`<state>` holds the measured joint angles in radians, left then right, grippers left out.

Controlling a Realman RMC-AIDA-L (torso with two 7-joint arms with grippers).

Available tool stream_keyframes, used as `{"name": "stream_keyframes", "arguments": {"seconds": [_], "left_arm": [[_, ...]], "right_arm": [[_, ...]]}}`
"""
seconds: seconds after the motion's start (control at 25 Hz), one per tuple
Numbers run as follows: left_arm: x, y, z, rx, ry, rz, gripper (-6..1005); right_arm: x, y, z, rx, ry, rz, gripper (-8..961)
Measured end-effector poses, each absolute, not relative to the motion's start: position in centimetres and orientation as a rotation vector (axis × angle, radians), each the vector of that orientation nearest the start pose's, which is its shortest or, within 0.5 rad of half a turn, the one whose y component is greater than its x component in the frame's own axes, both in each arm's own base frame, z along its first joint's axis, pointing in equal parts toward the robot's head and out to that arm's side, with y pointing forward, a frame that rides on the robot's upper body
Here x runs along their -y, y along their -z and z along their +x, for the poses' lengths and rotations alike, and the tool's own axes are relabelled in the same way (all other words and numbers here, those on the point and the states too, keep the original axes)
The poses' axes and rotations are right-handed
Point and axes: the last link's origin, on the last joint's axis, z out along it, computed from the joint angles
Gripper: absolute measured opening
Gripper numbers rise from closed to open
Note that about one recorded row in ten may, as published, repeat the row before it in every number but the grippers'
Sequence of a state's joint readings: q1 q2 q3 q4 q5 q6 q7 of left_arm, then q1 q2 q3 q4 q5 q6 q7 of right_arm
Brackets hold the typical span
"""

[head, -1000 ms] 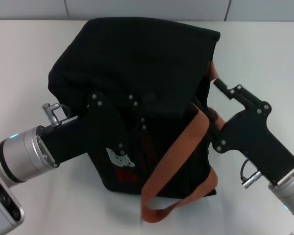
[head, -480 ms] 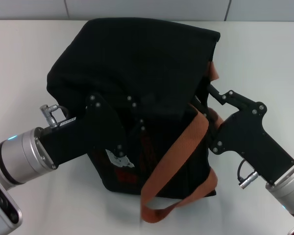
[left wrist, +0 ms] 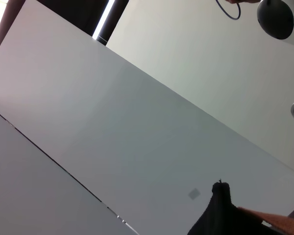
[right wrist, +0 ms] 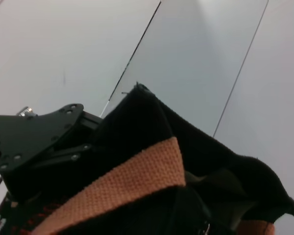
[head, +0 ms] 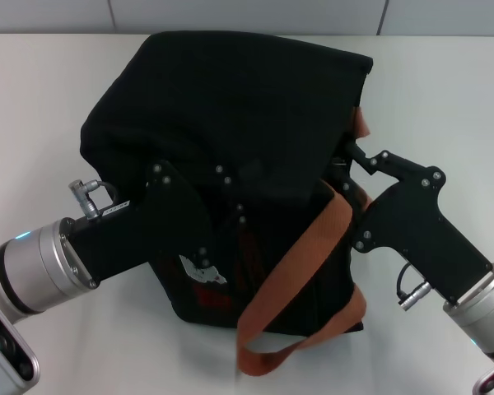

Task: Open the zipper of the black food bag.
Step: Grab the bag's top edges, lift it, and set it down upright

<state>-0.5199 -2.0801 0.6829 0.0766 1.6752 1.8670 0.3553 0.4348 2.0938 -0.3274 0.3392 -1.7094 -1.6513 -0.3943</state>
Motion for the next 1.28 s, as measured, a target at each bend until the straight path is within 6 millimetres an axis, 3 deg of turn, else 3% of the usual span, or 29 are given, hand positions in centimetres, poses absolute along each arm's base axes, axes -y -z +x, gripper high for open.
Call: {"name": "stream_keyframes", "arguments": {"seconds": [0.16, 0.28, 0.48, 0.64, 0.68, 0.88, 1.12, 1.28], "left_arm": [[-25.5, 4.3, -23.2, -0.923, 0.97, -2.013, 91], [-25.5, 4.3, -23.2, -0.926, 0.971, -2.012, 91], [-25.6, 4.3, -23.2, -0.926, 0.965, -2.012, 90], [-25.9, 4.1, -23.1, -0.906, 0.961, -1.994, 90], [-26.1, 4.0, -23.1, -0.89, 0.959, -1.982, 91], [-26.8, 3.6, -22.9, -0.851, 0.956, -1.952, 91], [-27.4, 3.2, -22.8, -0.776, 0.96, -1.923, 91], [-28.2, 2.8, -23.6, -0.513, 0.935, -1.843, 91]], "right_arm": [[-23.1, 8.8, 23.9, 0.212, -0.89, -1.965, 271], [-23.1, 8.8, 23.9, 0.206, -0.889, -1.961, 148], [-22.9, 9.0, 24.0, 0.233, -0.85, -1.955, 40], [-22.0, 9.2, 25.0, 0.197, -0.803, -1.96, 7], [-20.8, 9.4, 26.4, 0.142, -0.741, -1.976, -1], [-18.3, 9.5, 29.2, 0.032, -0.624, -1.982, -2], [-17.8, 8.4, 29.5, -0.041, -0.69, -1.934, 4], [-17.6, 6.7, 29.3, -0.051, -0.772, -1.831, 8]]}}
